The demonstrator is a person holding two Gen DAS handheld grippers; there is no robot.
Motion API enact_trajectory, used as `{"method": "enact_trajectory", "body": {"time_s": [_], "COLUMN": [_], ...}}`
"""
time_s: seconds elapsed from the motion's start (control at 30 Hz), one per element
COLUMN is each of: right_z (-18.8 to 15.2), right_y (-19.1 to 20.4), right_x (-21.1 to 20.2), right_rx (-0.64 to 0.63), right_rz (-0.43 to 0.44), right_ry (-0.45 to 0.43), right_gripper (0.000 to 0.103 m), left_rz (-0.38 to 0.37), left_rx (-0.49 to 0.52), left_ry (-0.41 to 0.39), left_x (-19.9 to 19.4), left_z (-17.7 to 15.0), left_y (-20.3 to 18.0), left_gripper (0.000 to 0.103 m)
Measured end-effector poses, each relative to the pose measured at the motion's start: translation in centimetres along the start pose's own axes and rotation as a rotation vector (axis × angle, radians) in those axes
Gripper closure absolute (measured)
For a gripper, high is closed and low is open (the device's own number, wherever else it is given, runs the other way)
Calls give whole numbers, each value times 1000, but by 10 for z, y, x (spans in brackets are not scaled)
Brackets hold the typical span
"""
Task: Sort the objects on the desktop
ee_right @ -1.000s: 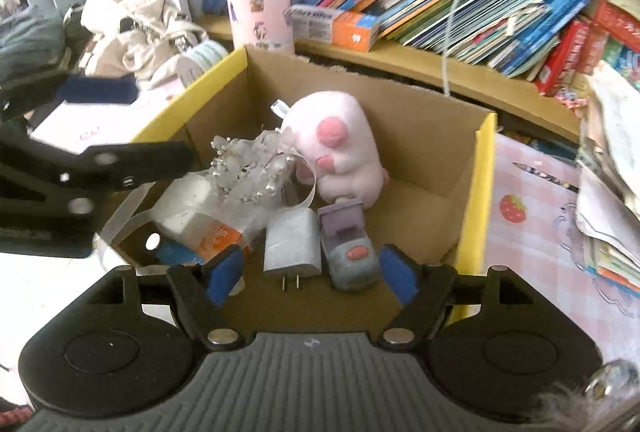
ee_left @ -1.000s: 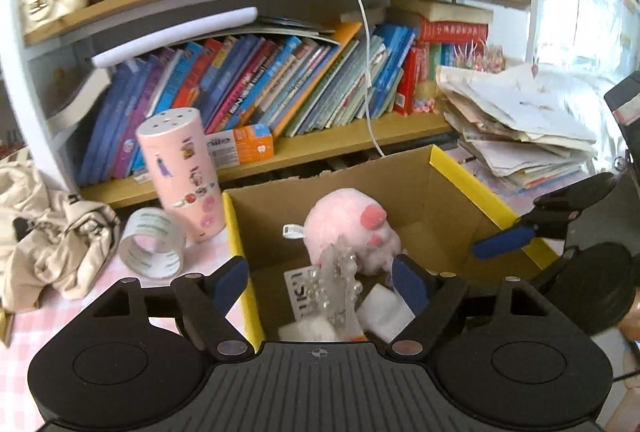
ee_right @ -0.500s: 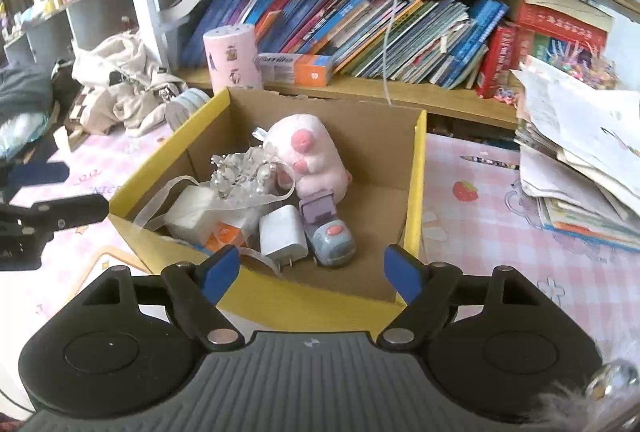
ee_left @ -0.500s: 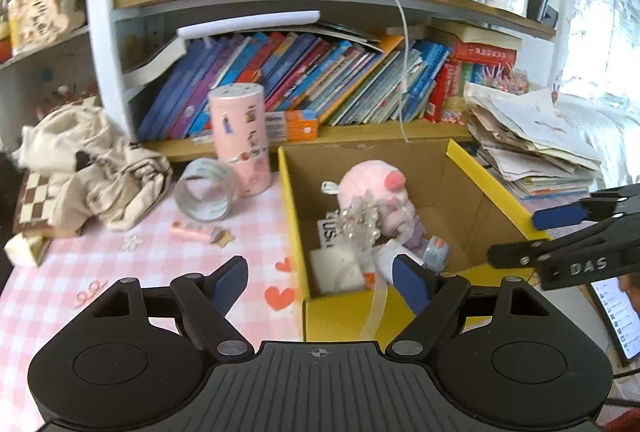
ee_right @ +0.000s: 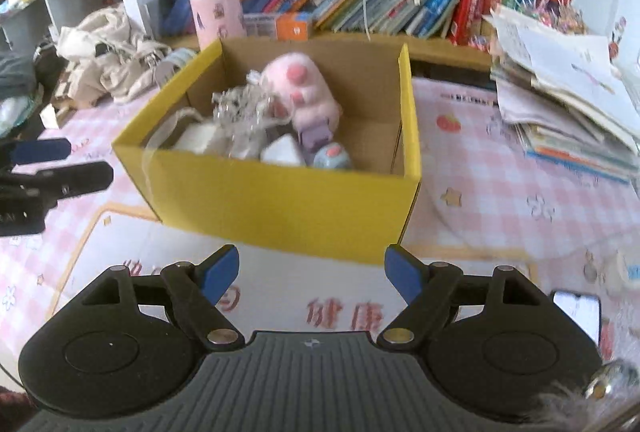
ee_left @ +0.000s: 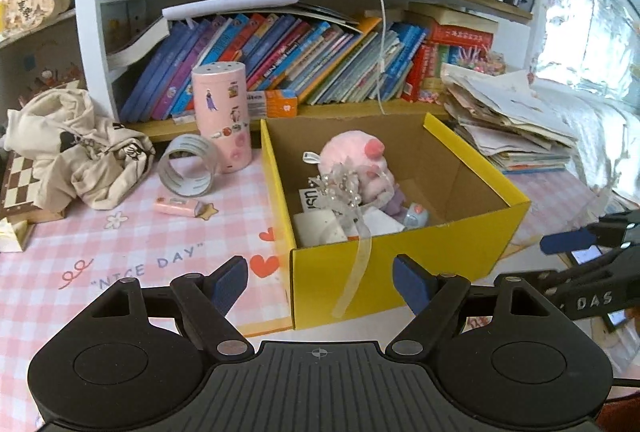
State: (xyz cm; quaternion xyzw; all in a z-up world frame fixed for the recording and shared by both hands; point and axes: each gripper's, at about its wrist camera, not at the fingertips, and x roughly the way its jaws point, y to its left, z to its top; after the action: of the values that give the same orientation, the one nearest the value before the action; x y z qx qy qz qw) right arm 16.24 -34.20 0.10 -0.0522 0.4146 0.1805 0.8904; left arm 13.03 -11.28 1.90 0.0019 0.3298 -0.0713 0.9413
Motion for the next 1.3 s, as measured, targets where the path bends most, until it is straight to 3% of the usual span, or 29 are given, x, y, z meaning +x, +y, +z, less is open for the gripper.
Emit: {"method": "enact_trajectory", "body": {"time_s": [0.27,0.73,1.3], "right_z": [-19,-25,-13], "right_y": [49,131,224], "right_x": [6,12,37], "right_rx": [30,37,-36], "right_rz": [-24,-42,19], "right_ry": [72,94,88], "right_gripper": [24,23,23], "left_rz": [-71,-107,-46], "left_rx": [43,73,32], "left_ry": [34,91,70], "left_x": [-13,-31,-58], "left_z": [-14,-35,-52], "left_y": [29,94,179], "left_gripper": [21,16,16]}}
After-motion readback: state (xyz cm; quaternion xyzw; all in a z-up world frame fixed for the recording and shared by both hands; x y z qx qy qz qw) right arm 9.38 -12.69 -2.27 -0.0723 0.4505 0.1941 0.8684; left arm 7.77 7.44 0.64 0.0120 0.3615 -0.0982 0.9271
